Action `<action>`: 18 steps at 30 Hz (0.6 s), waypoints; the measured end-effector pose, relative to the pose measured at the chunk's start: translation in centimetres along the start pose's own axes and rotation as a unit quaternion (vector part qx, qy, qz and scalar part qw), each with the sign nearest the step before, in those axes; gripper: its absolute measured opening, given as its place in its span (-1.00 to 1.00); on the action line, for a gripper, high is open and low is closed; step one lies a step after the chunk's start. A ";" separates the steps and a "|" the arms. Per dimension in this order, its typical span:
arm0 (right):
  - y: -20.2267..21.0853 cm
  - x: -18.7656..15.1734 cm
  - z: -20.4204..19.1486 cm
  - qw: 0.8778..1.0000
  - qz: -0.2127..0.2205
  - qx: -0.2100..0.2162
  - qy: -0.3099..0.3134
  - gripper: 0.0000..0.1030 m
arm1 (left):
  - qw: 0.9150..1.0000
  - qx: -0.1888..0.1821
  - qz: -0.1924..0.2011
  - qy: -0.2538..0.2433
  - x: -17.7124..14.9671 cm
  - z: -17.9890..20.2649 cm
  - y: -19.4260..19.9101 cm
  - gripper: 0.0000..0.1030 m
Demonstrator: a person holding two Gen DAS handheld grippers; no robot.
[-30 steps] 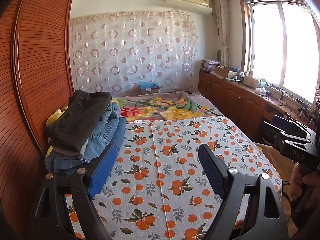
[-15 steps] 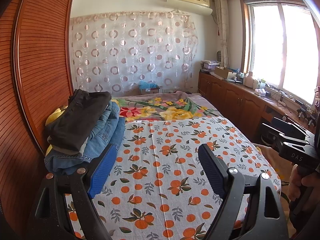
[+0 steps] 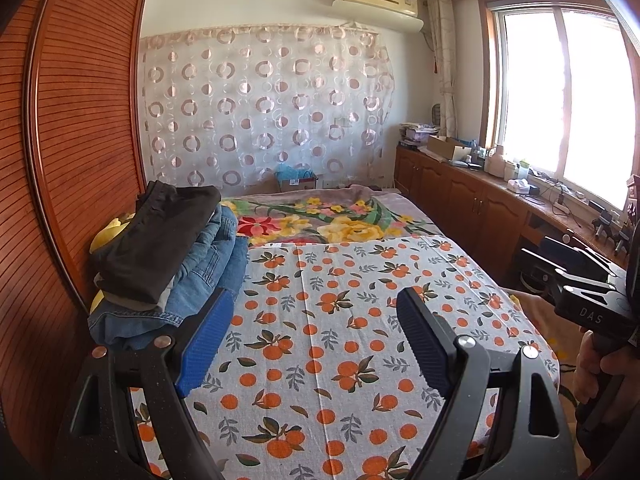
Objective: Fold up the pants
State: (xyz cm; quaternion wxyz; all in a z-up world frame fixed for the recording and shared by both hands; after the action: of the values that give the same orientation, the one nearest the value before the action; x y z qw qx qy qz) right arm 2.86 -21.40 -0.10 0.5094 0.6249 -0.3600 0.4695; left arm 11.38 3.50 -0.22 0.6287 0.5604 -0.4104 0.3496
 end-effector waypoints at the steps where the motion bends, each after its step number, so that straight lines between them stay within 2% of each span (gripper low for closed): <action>1: 0.0 0.0 0.0 1.000 0.000 0.000 0.000 0.48 | 1.000 0.000 0.000 0.000 0.0 0.1 -0.1 0.64; 18: -0.3 -0.1 -0.3 1.000 0.001 -0.001 -0.002 0.48 | 1.000 0.000 0.001 0.000 -0.1 0.0 0.1 0.64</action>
State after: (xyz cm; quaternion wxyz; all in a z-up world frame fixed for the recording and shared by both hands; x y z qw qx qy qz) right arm 3.03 -21.03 -0.30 0.5084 0.6255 -0.3620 0.4682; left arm 11.26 3.48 -0.23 0.6279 0.5601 -0.4112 0.3507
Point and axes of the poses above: each gripper's, at about its wrist camera, not at the fingertips, and y roughly against the way its jaws point, z to its right, x to its top, the point moved 8 cm from there along -y, roughly the way its jaws point, and after that the axes turned 4 degrees about z, right-handed, at the moved point
